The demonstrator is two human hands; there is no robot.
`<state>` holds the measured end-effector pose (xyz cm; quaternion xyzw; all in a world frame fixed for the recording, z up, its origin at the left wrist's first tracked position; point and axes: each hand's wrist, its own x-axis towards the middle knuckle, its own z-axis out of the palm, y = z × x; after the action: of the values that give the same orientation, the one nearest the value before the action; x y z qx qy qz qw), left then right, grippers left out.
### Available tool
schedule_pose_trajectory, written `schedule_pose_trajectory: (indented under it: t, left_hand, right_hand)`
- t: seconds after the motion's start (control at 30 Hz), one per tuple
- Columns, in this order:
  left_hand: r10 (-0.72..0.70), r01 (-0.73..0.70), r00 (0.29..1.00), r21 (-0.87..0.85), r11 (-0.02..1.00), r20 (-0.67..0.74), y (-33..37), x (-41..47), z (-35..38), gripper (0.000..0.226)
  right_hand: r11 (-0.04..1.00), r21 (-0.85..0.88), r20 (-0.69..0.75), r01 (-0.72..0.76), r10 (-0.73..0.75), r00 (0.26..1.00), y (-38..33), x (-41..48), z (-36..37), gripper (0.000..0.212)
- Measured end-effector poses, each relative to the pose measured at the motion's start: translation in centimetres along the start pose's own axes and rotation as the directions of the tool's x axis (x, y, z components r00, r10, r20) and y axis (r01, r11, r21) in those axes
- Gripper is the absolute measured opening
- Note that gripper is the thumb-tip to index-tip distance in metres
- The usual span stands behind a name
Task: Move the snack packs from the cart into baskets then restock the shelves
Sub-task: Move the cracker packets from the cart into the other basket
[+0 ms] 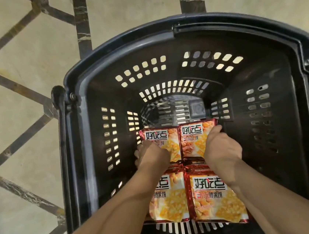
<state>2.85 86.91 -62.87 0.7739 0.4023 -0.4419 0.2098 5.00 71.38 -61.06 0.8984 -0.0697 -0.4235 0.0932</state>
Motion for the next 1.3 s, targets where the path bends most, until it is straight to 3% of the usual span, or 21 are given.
schedule_pose_trajectory:
  t: [0.1, 0.2, 0.4, 0.53, 0.63, 0.77, 0.9, 0.97, 1.07, 1.13, 1.2, 1.3]
  left_hand:
    - [0.033, -0.029, 0.999, -0.119, 0.992, 0.026, -0.6, -0.2, -0.3, 0.051]
    - [0.034, -0.016, 0.996, -0.213, 0.977, 0.08, -1.0, -0.2, -0.6, 0.04]
    - [-0.013, 0.061, 0.98, -0.232, 0.971, 0.2, -0.2, -0.1, -1.4, 0.053]
    - [-0.033, 0.05, 0.991, -0.128, 0.991, 0.133, 0.0, -0.5, -1.0, 0.064]
    - [0.004, 0.005, 0.995, -0.086, 0.996, 0.099, -0.2, -0.9, -0.5, 0.06]
    - [0.104, -0.096, 0.991, -0.092, 0.991, 0.086, -0.4, -1.5, -1.3, 0.043]
    - [0.26, -0.261, 0.961, -0.009, 0.965, 0.094, -1.0, -3.1, -2.7, 0.051]
    - [0.368, -0.376, 0.925, 0.113, 0.919, 0.091, -1.1, -4.5, -3.7, 0.049]
    - [0.583, -0.539, 0.812, 0.427, 0.726, 0.031, -1.3, -7.5, -6.0, 0.062]
    - [0.683, -0.555, 0.73, 0.575, 0.601, -0.01, -1.4, -10.2, -7.6, 0.07]
    - [0.722, -0.538, 0.692, 0.665, 0.518, -0.001, -1.4, -13.6, -9.5, 0.075]
    - [0.756, -0.523, 0.654, 0.74, 0.422, 0.031, -1.8, -19.6, -12.8, 0.076]
  right_hand:
    - [0.972, 0.224, -0.007, -0.069, 0.072, 0.997, 0.0, -0.2, 0.3, 0.046]
    - [0.934, 0.327, 0.098, -0.146, 0.12, 0.988, -0.4, 0.2, 0.6, 0.048]
    - [0.947, 0.269, 0.164, -0.177, 0.136, 0.977, -0.6, 1.7, 1.1, 0.052]
    - [0.974, 0.172, 0.124, -0.144, 0.123, 0.985, -1.2, 1.1, 1.9, 0.052]
    - [0.965, 0.237, 0.116, -0.11, 0.084, 0.99, -1.2, 0.7, 2.6, 0.051]
    - [0.914, 0.397, 0.211, -0.082, -0.003, 0.978, -0.6, 0.7, 2.4, 0.051]
    - [0.889, 0.446, 0.291, -0.099, -0.04, 0.956, 0.1, -0.2, 1.1, 0.044]
    - [0.892, 0.448, 0.269, -0.065, -0.066, 0.961, 0.4, -1.1, -0.2, 0.042]
    - [0.925, 0.368, 0.124, 0.099, -0.154, 0.98, 1.3, -3.5, -3.1, 0.043]
    - [0.944, 0.204, -0.058, 0.259, -0.252, 0.966, 2.3, -5.9, -5.4, 0.052]
    - [0.928, 0.068, -0.224, 0.366, -0.343, 0.912, 3.3, -9.1, -8.1, 0.062]
    - [0.908, -0.012, -0.319, 0.42, -0.401, 0.858, 5.2, -15.0, -12.2, 0.07]
